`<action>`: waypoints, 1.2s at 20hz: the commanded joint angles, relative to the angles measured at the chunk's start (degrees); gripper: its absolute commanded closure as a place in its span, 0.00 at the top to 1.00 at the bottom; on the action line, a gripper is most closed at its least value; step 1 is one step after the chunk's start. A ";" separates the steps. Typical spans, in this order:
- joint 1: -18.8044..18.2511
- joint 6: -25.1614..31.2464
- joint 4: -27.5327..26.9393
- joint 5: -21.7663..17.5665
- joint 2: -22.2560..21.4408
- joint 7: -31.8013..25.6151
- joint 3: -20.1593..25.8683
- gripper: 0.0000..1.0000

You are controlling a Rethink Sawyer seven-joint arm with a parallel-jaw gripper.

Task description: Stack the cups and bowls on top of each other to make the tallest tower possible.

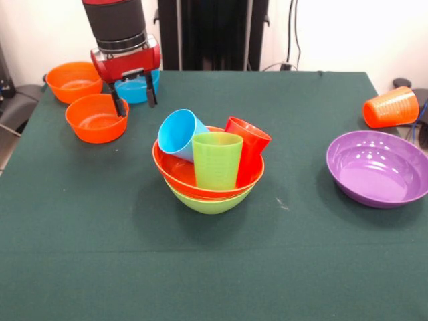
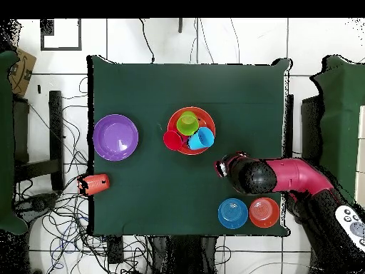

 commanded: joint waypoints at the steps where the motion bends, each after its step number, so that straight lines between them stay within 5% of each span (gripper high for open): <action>1: 2.53 4.54 -0.13 -7.93 0.59 -12.07 -1.08 1.00; 15: 4.55 2.89 -1.37 -15.39 3.93 -6.76 -5.29 1.00; 24: 6.10 5.01 -3.00 -15.27 3.87 -5.98 -7.07 1.00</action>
